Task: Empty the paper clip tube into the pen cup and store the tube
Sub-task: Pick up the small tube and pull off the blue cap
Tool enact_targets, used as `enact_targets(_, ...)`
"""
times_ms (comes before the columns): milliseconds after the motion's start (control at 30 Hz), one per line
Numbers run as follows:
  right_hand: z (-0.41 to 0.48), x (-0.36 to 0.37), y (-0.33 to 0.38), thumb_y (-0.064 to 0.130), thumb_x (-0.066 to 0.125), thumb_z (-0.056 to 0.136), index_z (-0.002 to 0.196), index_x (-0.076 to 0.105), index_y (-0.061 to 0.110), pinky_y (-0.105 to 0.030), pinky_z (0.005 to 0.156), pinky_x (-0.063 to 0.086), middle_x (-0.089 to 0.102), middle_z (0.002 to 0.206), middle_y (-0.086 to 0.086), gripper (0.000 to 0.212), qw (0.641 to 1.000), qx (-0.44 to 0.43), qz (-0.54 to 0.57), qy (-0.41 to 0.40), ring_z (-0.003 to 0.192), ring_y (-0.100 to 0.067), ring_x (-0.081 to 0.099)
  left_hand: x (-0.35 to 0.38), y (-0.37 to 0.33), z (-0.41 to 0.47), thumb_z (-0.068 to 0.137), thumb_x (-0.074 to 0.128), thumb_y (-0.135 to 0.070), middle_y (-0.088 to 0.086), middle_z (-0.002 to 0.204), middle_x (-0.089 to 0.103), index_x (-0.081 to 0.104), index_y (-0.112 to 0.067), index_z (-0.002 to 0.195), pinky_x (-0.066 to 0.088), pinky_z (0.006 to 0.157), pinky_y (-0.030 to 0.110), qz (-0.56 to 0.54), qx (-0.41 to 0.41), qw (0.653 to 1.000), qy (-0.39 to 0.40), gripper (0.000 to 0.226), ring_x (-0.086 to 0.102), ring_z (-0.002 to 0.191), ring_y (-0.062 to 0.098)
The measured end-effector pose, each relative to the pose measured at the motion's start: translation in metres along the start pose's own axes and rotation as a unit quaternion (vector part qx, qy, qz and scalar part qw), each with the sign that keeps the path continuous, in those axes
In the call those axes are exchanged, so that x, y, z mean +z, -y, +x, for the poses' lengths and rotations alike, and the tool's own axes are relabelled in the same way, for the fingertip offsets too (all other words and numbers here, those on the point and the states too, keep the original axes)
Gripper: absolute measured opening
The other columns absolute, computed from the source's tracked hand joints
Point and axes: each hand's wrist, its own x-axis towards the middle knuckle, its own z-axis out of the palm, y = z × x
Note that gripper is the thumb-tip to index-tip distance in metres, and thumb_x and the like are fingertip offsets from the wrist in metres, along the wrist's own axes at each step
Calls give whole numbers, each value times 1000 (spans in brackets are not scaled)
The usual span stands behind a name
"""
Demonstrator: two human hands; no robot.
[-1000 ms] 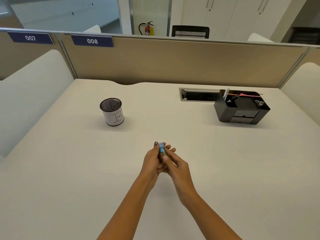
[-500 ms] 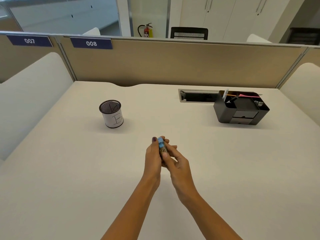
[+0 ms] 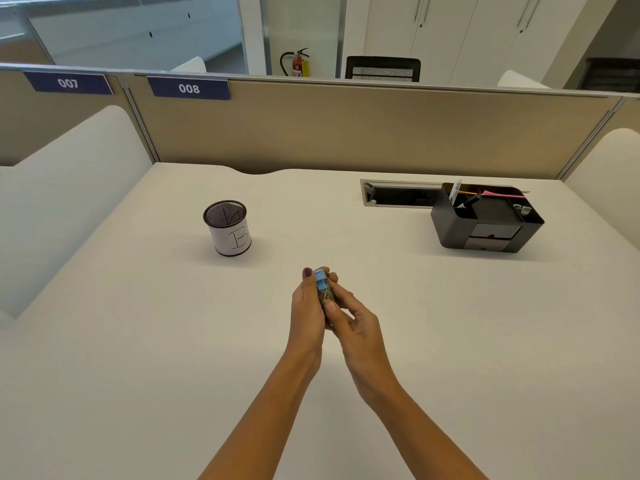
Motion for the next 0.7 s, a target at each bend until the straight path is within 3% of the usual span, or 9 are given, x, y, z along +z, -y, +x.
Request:
enact_targets(233,-3,4,3,10,52,99,123,55,39,-8,81,50,64,121,4,37,1000,-16,-4,-24,106,4,65,4,0,-3,100,32,-40,-2,100,68,62,-21,102,54,82,36,1,12,1000,6,37,65,100,24)
enact_targets(433,0,6,0,9,67,90,129,60,23,-11,78,53,63,102,-2,42,990,-57,-61,-116,96,-8,69,5,-6,-5,100,35,-36,-1,112,70,61,-11,113,55,76,20,19,23,997,64,38,68,102,14)
enact_targets(700,-3,9,6,6,65,91,130,56,26,-12,81,52,59,107,-3,44,986,-92,-80,-112,104,-12,63,8,-12,-4,99,32,-41,-8,79,72,62,-15,91,55,65,20,-4,21,998,66,41,72,89,14)
